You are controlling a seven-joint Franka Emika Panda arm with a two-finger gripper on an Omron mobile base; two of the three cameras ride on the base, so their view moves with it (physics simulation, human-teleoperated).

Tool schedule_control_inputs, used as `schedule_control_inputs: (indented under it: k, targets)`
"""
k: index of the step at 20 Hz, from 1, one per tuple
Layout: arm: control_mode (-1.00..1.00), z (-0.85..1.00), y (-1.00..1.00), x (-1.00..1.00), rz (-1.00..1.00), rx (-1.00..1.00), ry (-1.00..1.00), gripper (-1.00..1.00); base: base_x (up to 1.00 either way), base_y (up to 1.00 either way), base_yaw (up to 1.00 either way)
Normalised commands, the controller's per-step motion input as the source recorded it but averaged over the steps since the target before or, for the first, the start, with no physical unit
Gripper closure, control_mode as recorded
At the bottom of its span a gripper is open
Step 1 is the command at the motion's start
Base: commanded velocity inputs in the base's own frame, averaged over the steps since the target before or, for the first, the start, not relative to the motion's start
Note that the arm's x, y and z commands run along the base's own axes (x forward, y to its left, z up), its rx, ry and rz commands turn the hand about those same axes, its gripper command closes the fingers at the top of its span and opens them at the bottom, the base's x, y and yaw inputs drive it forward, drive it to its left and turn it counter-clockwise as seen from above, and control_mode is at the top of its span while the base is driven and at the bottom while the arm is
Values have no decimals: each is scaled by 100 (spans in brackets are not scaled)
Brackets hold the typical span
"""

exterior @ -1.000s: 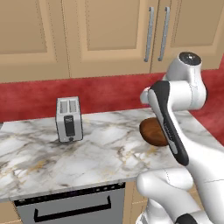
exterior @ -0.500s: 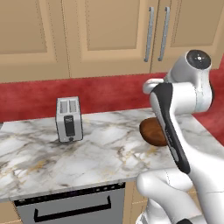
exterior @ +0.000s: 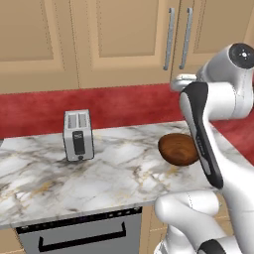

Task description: Open the cabinet. Pick the tangerine and banana from the cabinet and place them into the bowl. Then close the cabinet.

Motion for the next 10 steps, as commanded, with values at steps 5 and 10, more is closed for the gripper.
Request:
schedule_control_inputs:
  k: [5,10]
  targets:
    - [-100,31,-7,0,1,0,-7,-100,0,0,0]
    - [-100,26,-4,0,1,0,-5,-100,0,0,0]
